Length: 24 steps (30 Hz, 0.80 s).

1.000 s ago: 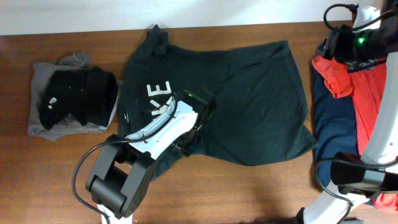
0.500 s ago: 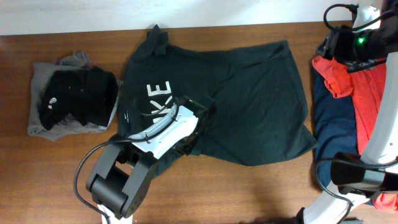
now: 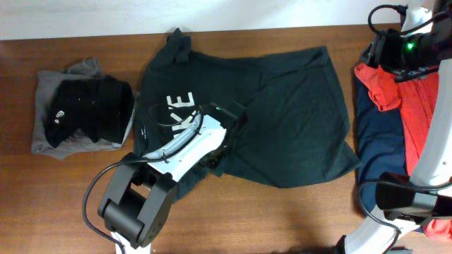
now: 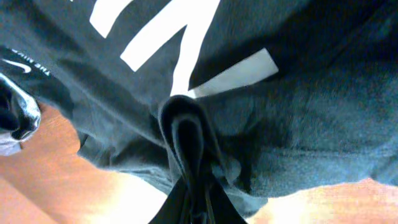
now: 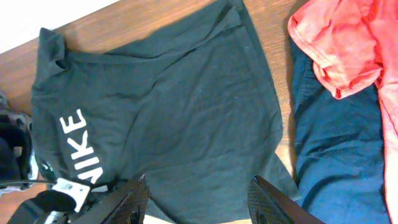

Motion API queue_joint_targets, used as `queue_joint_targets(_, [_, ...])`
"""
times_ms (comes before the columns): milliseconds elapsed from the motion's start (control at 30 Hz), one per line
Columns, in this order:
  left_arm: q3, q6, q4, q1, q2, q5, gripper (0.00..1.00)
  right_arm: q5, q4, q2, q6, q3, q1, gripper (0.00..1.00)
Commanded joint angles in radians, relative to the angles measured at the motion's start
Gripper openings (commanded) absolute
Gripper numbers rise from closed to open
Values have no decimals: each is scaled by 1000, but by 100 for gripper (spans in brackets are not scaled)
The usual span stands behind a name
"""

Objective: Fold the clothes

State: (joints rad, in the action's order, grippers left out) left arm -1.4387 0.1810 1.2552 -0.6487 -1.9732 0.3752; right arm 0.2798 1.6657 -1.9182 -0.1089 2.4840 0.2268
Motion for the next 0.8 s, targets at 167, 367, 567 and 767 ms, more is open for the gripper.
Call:
queue_joint_targets(167, [-49,5,49,-2,4,41,10,-31,-5,-3,0,-1,3,56])
queue_joint_targets(367, [-49,5,52,-2,5,42,17,-31,-5,-3,0,-1,3,57])
queue_joint_targets(567, [-101,6,101,38,8,78,0,-31,-6,-4,0,-1,3,56])
queue_joint_targets(767, [-159,-67,106,116,19,-165,21,-31,-4,-35,0,-8,3,57])
